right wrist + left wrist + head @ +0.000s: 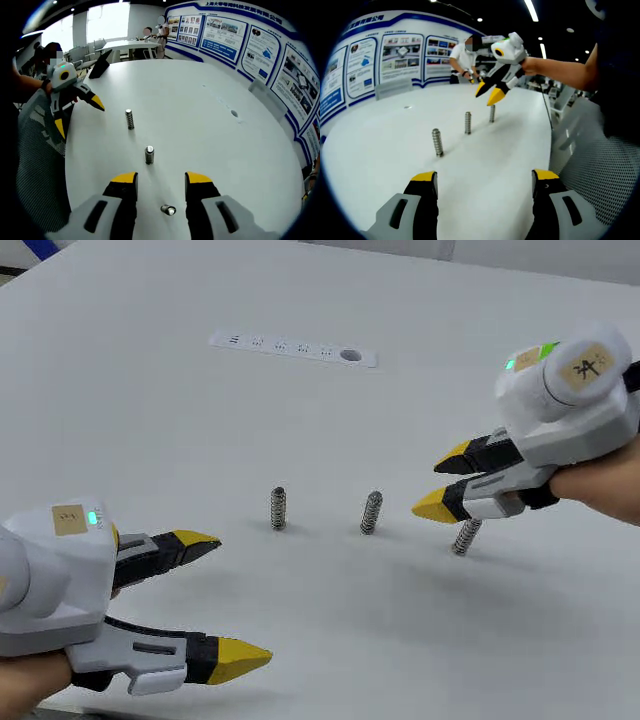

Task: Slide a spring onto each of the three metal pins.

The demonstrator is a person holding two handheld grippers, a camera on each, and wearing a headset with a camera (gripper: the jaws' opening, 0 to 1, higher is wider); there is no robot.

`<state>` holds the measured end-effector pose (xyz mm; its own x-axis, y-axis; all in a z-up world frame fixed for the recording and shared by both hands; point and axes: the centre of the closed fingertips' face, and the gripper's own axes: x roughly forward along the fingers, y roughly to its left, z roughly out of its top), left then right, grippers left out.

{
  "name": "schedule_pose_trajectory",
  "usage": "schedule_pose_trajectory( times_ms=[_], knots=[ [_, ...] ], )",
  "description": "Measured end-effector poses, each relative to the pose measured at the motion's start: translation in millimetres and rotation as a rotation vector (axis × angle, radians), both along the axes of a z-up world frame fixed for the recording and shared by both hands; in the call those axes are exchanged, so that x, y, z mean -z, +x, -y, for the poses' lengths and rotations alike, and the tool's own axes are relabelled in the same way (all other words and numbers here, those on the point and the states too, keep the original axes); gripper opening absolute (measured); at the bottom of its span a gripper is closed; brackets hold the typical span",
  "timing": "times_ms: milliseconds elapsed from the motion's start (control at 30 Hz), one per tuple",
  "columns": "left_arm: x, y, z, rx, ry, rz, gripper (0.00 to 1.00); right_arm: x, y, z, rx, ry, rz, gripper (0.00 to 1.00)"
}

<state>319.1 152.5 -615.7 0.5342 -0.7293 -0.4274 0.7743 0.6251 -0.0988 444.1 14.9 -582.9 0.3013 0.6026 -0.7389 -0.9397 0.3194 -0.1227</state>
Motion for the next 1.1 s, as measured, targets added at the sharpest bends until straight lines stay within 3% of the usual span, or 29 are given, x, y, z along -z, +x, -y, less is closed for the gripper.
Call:
schedule_pose_trajectory(
  times_ms=[267,633,1100],
  knots=[
    [1.6,-1.3,1.5,0.009,0.003,-0.007,0.79,5.1,-6.2,23.7,0.055,0.065,-0.004,0.49],
    [2.3,-1.1,1.5,0.010,0.004,-0.011,0.79,21.1,-25.3,50.1,0.112,0.126,-0.028,0.52],
    [-1.0,6.6,-4.1,-0.019,-0.005,0.003,0.80,19.2,-46.6,67.6,0.157,0.261,-0.005,0.57]
  ],
)
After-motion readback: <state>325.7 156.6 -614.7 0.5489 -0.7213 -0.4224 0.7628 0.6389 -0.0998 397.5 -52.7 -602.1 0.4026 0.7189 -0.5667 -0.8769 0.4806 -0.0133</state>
